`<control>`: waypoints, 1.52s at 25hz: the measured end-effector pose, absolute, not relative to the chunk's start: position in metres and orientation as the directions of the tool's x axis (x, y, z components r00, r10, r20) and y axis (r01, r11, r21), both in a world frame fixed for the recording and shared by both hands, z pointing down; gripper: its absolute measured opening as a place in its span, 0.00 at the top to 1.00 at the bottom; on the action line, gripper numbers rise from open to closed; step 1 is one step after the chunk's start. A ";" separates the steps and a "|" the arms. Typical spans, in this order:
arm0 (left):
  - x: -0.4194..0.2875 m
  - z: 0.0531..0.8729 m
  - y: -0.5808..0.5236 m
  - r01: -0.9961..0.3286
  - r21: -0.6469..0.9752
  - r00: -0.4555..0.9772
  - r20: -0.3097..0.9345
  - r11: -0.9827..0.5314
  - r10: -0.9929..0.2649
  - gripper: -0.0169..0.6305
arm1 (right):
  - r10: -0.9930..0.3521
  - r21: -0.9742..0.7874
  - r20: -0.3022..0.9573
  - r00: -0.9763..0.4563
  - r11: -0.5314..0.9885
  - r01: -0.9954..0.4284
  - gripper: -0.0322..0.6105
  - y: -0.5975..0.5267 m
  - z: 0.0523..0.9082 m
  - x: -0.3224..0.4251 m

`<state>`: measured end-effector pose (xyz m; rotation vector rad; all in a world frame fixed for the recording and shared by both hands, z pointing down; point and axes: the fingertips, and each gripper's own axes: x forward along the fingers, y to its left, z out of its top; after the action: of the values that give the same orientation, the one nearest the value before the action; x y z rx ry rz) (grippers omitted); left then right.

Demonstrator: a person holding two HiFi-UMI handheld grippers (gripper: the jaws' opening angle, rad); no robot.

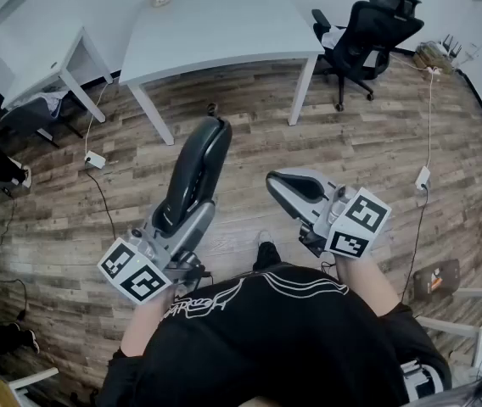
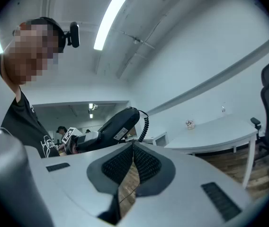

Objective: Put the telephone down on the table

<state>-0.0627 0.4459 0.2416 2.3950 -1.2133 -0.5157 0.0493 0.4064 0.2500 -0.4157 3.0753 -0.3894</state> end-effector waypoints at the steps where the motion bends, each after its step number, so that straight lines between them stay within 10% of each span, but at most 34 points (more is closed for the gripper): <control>1: -0.063 0.243 0.445 -0.671 0.509 0.554 -0.139 -0.539 -0.821 0.54 | -0.264 -0.245 0.018 -0.964 0.934 -0.260 0.88 0.406 0.251 0.049; 38: -0.007 0.265 0.152 -0.550 0.634 0.626 -0.118 -0.543 -0.771 0.54 | -0.314 -0.281 0.018 -0.949 0.909 -0.306 0.88 0.132 0.264 0.095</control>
<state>-0.0070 0.1522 0.2651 2.2937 -1.0333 -0.5242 0.0947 0.1324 0.2642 -0.4943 3.0423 -0.4410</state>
